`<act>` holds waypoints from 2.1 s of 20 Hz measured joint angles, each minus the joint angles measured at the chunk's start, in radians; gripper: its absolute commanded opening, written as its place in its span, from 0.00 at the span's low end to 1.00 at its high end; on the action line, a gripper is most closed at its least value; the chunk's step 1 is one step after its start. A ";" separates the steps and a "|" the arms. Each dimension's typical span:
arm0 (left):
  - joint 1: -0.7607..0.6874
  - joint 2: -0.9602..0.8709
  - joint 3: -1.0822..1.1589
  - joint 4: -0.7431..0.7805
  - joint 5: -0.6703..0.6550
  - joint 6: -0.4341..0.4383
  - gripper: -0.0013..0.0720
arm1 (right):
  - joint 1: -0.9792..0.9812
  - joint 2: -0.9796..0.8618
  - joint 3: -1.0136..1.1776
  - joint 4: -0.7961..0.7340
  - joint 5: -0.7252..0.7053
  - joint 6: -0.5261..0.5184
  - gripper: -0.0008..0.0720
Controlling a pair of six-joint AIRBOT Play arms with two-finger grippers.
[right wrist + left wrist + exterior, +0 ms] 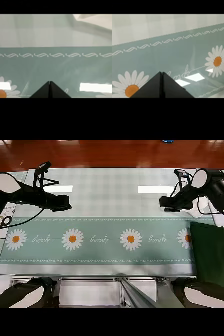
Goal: Fold the shirts.
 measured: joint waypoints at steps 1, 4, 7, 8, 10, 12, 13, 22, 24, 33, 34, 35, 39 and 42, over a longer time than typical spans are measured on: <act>0.000 0.000 0.000 0.000 0.000 0.000 0.04 | 0.000 0.000 0.000 0.000 0.000 0.000 0.04; 0.000 0.000 0.000 0.000 0.000 0.000 0.04 | 0.000 0.000 0.000 0.000 0.000 0.000 0.04; 0.000 0.000 0.000 0.000 0.000 0.000 0.04 | 0.000 0.000 0.000 0.000 0.000 0.000 0.04; 0.000 0.000 0.000 0.000 0.000 0.000 0.04 | 0.000 0.000 0.000 0.000 0.000 0.000 0.04; 0.000 0.000 0.000 0.000 0.000 0.000 0.04 | 0.000 0.000 0.000 0.000 0.000 0.000 0.04; 0.000 0.000 0.000 0.000 0.000 0.000 0.04 | 0.000 0.000 0.000 0.000 0.000 0.000 0.04; 0.000 0.000 0.000 0.000 0.000 0.000 0.04 | 0.000 0.000 0.000 0.000 0.000 -0.001 0.04; 0.001 0.000 0.001 -0.004 0.263 -0.010 0.48 | 0.000 0.000 0.005 -0.019 -0.206 -0.001 0.48; 0.005 0.000 0.006 -0.004 0.328 -0.024 0.71 | 0.000 0.000 0.036 -0.067 -0.294 -0.003 0.58; 0.201 0.079 -0.006 0.051 0.082 -0.003 0.71 | -0.312 -0.079 0.171 -0.227 -0.453 -0.039 0.57; 0.211 0.117 -0.053 0.056 0.072 -0.006 0.71 | -0.354 -0.110 0.174 -0.172 -0.470 -0.067 0.57; 0.219 0.154 -0.102 0.064 0.066 -0.019 0.71 | -0.391 -0.147 0.176 -0.110 -0.485 -0.100 0.57; 0.232 0.291 -0.284 0.078 0.092 -0.059 0.71 | -0.460 -0.293 0.180 0.019 -0.541 -0.179 0.57; 0.232 0.331 -0.362 0.080 0.086 -0.029 0.71 | -0.476 -0.373 0.181 0.080 -0.549 -0.204 0.16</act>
